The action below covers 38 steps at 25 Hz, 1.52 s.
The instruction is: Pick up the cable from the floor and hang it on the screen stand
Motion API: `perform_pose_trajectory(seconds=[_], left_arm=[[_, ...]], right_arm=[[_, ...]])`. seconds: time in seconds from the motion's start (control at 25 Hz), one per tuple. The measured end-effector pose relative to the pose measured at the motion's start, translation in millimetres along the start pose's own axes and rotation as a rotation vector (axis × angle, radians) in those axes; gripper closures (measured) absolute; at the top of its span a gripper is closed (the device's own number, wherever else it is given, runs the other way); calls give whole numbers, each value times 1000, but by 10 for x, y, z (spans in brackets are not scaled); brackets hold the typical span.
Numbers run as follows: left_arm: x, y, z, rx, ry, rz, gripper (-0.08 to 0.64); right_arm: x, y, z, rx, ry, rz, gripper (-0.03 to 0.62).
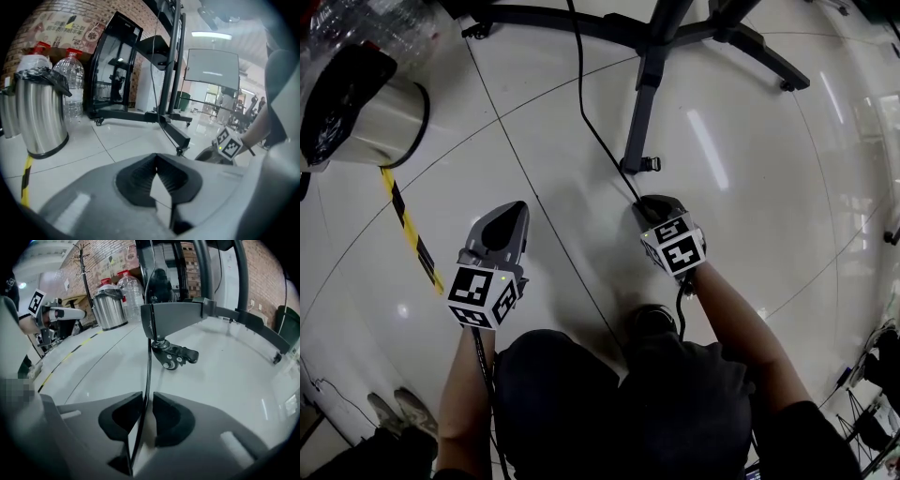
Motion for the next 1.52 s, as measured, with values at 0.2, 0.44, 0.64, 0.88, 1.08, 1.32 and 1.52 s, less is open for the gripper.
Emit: perform_pose_trajectory(seconds=[0.2, 0.44, 0.64, 0.88, 1.08, 1.32, 1.52], left_arm=[[27, -18, -21, -18, 1, -3, 555], [69, 3, -67, -34, -10, -16, 555], [113, 17, -119, -45, -22, -29, 555], [204, 37, -262, -38, -54, -45, 554], [314, 56, -461, -24, -96, -66, 555], [450, -41, -615, -26, -107, -59, 555], [504, -63, -713, -33, -129, -52, 554]], right_arm=[[8, 35, 3, 23, 8, 23, 554], [17, 21, 13, -21, 11, 15, 561], [116, -48, -45, -28, -24, 5, 562], [288, -15, -212, 9, -85, -1, 563], [517, 155, -370, 45, -115, -50, 563], [644, 403, -332, 121, -50, -167, 563], [724, 493, -541, 160, -101, -191, 563]])
Point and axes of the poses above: the fingertips, and each gripper's own axes: x backward along the fingers, y to its left, z out of its underside, the point moved 4 cm from there along x, backward along the fingers, and after that the axes turned 4 degrees about y, right-handed, at the moved point
